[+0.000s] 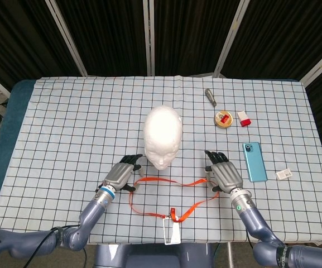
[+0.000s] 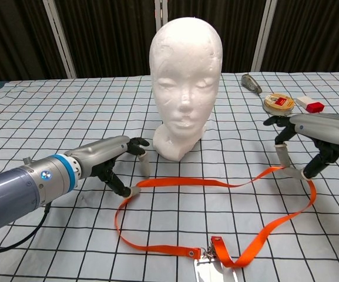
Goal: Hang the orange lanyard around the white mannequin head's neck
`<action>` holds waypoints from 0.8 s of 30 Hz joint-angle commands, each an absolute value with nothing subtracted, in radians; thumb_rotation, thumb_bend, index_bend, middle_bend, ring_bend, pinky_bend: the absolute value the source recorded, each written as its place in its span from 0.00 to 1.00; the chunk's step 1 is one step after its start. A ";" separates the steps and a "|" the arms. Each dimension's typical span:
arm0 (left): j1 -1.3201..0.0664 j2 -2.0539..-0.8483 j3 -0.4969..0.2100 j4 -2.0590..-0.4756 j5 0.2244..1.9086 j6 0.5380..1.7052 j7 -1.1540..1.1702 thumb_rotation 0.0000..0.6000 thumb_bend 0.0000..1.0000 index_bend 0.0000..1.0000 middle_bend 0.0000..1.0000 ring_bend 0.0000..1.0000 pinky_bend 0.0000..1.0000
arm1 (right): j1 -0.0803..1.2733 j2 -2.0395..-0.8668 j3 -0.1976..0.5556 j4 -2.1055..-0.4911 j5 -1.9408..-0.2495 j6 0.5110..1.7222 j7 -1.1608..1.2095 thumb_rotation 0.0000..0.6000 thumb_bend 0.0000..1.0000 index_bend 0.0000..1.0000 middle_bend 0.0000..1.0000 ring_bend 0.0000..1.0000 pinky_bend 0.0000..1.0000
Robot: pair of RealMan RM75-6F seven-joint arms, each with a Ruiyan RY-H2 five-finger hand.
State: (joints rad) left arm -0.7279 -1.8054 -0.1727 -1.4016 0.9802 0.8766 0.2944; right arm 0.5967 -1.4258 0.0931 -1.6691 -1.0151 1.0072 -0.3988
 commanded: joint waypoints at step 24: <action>-0.742 -1.831 -0.169 -1.377 0.942 0.893 0.334 1.00 0.45 0.48 0.00 0.00 0.00 | 0.590 -1.409 0.088 -1.670 -1.046 1.008 -0.373 1.00 0.45 0.75 0.04 0.00 0.00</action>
